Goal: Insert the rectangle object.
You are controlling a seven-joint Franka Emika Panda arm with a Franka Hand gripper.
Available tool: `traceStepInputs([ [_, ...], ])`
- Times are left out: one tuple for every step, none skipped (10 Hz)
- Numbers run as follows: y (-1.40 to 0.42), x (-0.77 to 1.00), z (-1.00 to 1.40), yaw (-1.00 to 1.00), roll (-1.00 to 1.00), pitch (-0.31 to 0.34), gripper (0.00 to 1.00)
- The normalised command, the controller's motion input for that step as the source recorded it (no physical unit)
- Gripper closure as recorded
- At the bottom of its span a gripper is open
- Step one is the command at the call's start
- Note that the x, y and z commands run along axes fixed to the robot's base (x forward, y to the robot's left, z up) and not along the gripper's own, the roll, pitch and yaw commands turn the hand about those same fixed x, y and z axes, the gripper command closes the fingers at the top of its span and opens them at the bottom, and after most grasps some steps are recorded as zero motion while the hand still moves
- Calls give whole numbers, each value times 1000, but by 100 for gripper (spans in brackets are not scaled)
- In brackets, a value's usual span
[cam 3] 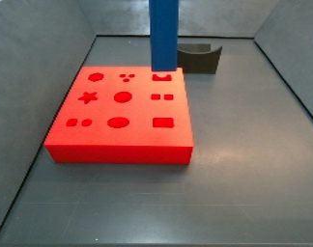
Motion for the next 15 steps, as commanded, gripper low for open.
traceStepInputs([
  [0, 0, -9, 0, -33, -1, 100],
  [0, 0, -9, 0, -26, 0, 100],
  [0, 0, -9, 0, -23, 0, 100],
  [0, 0, -11, 0, -16, -3, 100],
  [0, 0, 0, 0, -3, -3, 100],
  [0, 0, -11, 0, 7, 0, 100],
  [-129, 0, -129, 94, 306, 0, 100],
  [-406, 143, -17, 134, 500, 0, 100],
  [-383, 231, 0, 91, 500, 0, 100],
  [-389, 249, 0, 91, 500, 0, 100],
  [-469, 323, -114, 66, 500, 0, 100],
  [-471, 383, -174, 54, 500, 0, 100],
  [-454, 394, -146, 63, 500, 0, 100],
  [-420, 363, -117, 83, 500, 0, 100],
  [-391, 300, -97, 97, 500, 0, 100],
])
